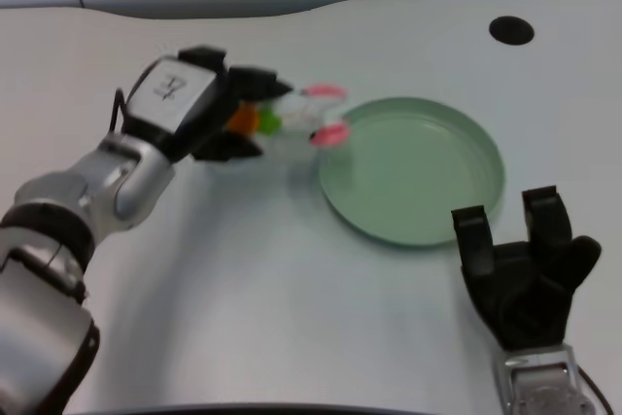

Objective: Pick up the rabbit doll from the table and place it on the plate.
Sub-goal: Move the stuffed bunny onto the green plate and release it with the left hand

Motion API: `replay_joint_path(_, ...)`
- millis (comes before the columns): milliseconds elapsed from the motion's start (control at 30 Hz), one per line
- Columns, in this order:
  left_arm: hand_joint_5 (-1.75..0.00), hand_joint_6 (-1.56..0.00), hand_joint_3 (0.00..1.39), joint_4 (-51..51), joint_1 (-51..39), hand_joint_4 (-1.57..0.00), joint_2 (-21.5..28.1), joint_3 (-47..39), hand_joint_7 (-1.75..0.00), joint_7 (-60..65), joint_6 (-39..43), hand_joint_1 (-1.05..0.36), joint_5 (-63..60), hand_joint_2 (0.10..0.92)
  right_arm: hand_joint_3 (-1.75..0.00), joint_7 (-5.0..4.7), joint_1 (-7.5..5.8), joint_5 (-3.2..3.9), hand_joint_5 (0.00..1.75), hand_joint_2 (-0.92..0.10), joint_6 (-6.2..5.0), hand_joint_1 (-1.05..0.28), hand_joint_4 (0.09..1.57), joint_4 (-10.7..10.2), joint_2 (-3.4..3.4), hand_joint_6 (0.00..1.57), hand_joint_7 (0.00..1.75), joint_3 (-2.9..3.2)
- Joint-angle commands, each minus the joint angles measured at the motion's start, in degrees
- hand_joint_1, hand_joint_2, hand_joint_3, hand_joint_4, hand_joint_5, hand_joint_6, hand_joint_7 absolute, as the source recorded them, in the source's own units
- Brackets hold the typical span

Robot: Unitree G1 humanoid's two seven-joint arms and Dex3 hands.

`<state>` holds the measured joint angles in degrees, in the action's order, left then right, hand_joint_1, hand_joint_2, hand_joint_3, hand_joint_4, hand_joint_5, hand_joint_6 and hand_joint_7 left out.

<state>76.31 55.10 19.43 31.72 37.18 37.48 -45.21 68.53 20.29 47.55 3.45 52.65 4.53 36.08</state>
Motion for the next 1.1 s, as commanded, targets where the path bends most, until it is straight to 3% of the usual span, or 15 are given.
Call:
replay_joint_path(33, -1.33, -1.00, 0.00, -0.6, 1.4, -0.73, -0.7, -0.9, -0.48, 1.2, 2.1, -0.20, 1.1, 0.840, -0.02, -0.08, -0.35, -0.15, 1.75, -0.86, -0.32, -0.43, 0.90, 1.8, -0.54, 0.75, 1.75, 0.07)
replay_joint_path(100, -1.33, -1.00, 0.00, -0.7, 1.6, -0.73, -1.3, -1.0, -0.47, 1.4, 2.5, -0.22, 1.2, 0.843, -0.02, -0.22, -0.14, -0.05, 1.75, -0.86, 0.01, -0.43, 0.92, 2.0, -0.78, 0.78, 1.70, 0.11)
replay_joint_path(167, -1.36, -1.01, 0.00, -0.6, 1.6, -0.73, -1.7, -1.2, -0.48, 1.3, 2.8, -0.23, 1.5, 0.840, -0.02, -0.38, -0.08, -0.03, 1.75, -0.85, 0.43, -0.43, 0.92, 2.2, -1.09, 0.86, 1.52, 0.10)
replay_joint_path(233, -1.37, -1.01, 0.00, -0.6, 1.5, -0.73, -1.9, -1.4, -0.48, 1.2, 3.2, -0.23, 1.7, 0.836, -0.02, -0.51, -0.07, -0.15, 1.75, -0.85, 0.48, -0.43, 0.92, 2.4, -1.31, 0.89, 1.49, 0.04)
replay_joint_path(333, -1.42, -1.02, 0.00, -0.6, 1.6, -0.73, -2.9, -1.4, -0.51, 1.5, 3.3, -0.23, 1.7, 0.826, -0.02, -1.13, -0.35, -0.07, 1.75, -0.85, 0.82, -0.42, 0.92, 1.5, -1.24, 0.81, 1.69, -0.03)
replay_joint_path(500, -1.40, -0.98, 0.01, -0.5, 2.3, -0.72, -5.4, -1.1, -0.58, 1.2, 3.9, -0.28, 1.5, 0.853, -0.02, -0.76, -0.35, 0.02, 1.75, -0.86, -0.20, -0.42, 0.90, 1.1, -0.51, 0.76, 1.75, -0.05)
replay_joint_path(567, -1.47, -0.94, 0.00, -0.4, 2.7, -0.69, -6.6, -0.8, -0.67, 0.6, 4.0, -0.29, 1.4, 0.860, -0.02, -1.03, -0.58, -0.17, 1.75, -0.86, -1.44, -0.44, 0.90, 0.5, 0.12, 0.76, 1.75, -0.14)
replay_joint_path(700, -1.52, -0.90, 0.00, -0.2, 3.1, -0.68, -8.8, -0.5, -0.78, 0.3, 3.5, -0.27, 1.1, 0.838, -0.02, -0.22, -0.63, 0.03, 1.75, -0.85, -1.86, -0.43, 0.89, 0.7, 0.41, 0.75, 1.74, -0.21)
replay_joint_path(867, -1.47, -0.89, 0.00, 0.1, 3.1, -0.73, -10.4, -1.2, -0.80, -0.6, 4.5, -0.21, 2.0, 0.808, -0.01, -0.41, -0.92, 0.02, 1.75, -0.85, -2.48, -0.42, 0.92, 0.3, 0.81, 0.78, 1.71, -0.34)
replay_joint_path(900, -1.47, -0.90, 0.00, 0.2, 3.0, -0.74, -11.7, -0.8, -0.79, 0.4, 4.4, -0.20, 1.5, 0.805, -0.01, 0.26, -1.10, 0.45, 1.75, -0.85, -2.32, -0.42, 0.92, 0.3, 1.04, 0.79, 1.66, -0.14)
replay_joint_path(1000, -1.48, -0.87, 0.00, 0.7, 2.8, -0.74, -14.5, -0.3, -0.85, 1.1, 4.0, -0.19, 1.0, 0.810, -0.02, 1.69, -1.62, 1.51, 1.75, -0.86, -1.84, -0.41, 0.92, 0.3, 1.58, 0.95, 1.31, 0.45)
replay_joint_path(1100, -1.51, -0.84, 0.01, 0.8, 2.7, -0.73, -15.2, -0.2, -0.89, 1.8, 3.9, -0.19, 0.9, 0.822, -0.02, 2.00, -1.93, 1.87, 1.75, -0.85, -1.37, -0.40, 0.93, 0.2, 1.79, 0.97, 1.26, 0.68)
